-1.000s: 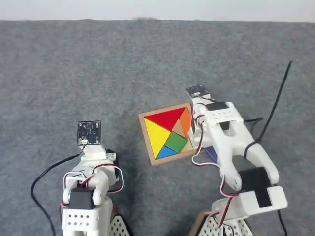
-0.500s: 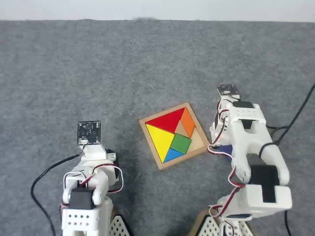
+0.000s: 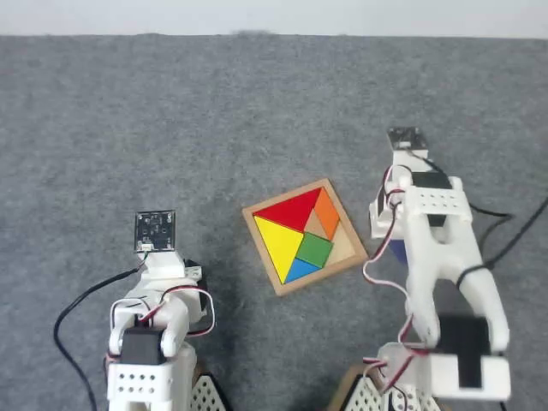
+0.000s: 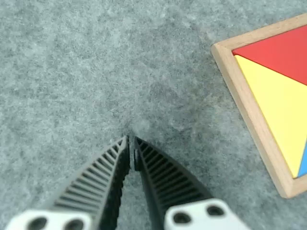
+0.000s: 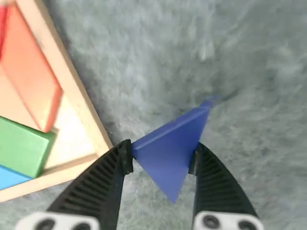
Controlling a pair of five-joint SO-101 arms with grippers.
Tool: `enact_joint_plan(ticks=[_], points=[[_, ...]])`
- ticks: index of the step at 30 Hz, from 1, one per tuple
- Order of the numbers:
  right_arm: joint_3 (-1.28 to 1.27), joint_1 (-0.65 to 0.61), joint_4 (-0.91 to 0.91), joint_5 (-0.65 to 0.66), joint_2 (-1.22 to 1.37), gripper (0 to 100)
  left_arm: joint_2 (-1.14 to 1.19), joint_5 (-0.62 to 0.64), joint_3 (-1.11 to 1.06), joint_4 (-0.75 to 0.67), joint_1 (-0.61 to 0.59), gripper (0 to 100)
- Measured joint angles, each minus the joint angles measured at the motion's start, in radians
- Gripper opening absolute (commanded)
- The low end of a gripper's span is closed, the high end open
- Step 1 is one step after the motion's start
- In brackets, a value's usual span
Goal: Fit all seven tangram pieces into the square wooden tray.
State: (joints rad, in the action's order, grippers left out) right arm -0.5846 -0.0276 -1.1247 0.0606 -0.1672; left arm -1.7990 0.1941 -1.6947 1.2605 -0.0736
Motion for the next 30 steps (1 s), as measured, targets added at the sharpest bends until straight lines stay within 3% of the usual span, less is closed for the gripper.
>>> enact_joint_plan(ticks=[4,7,13,19,22,28,30], points=[[-0.002,0.0,-0.005,0.017,-0.089,11.4,0.0,0.0,0.0,0.0,0.0,1],[-0.002,-0.015,-0.011,0.117,-0.107,11.4,0.0,0.0,0.0,0.0,0.0,1],[-0.002,-0.212,-0.018,0.324,-0.107,11.4,0.0,0.0,0.0,0.0,0.0,1],[-0.002,-0.39,-0.017,0.368,-0.084,11.8,0.0,0.0,0.0,0.0,0.0,1],[0.002,-0.416,-0.017,0.29,-0.034,11.9,0.0,0.0,0.0,0.0,0.0,1],[0.104,-0.425,-0.017,-0.04,0.101,12.5,0.0,0.0,0.0,0.0,0.0,1],[0.137,-0.427,-0.017,-0.092,0.15,16.1,0.0,0.0,0.0,0.0,0.0,1]])
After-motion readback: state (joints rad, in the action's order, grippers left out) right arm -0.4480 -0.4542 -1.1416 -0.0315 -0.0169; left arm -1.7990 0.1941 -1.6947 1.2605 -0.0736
